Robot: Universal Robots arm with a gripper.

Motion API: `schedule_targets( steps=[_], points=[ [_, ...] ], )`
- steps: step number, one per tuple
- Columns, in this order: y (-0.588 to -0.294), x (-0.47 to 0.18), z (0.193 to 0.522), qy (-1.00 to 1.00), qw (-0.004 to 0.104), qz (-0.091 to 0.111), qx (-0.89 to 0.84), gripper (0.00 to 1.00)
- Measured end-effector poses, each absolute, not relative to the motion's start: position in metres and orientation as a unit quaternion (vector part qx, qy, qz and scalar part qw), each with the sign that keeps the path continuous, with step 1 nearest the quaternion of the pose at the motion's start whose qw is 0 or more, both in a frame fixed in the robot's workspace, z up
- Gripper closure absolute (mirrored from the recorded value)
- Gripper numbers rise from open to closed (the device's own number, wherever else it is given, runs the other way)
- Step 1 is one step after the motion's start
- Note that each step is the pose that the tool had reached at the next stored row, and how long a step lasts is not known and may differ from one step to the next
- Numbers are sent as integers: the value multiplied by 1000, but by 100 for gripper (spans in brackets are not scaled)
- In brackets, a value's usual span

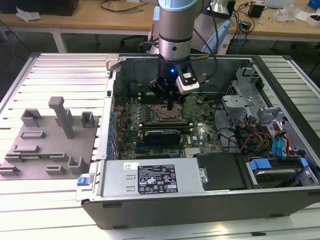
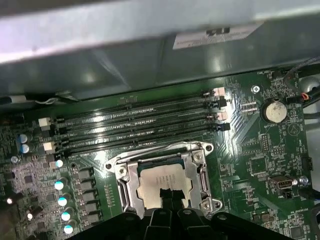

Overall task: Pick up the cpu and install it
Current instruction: 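Install the first cpu locking lever, then install the second cpu locking lever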

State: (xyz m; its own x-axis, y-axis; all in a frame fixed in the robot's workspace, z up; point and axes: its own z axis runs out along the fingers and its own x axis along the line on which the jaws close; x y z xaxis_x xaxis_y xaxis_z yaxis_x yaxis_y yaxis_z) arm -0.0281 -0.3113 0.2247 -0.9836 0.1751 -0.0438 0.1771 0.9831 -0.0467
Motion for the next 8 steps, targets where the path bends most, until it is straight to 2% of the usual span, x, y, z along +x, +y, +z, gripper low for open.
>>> schedule_targets(
  steps=[8],
  points=[
    [-311, -28, 225, 996, 20, -25, 88, 89]
  ],
)
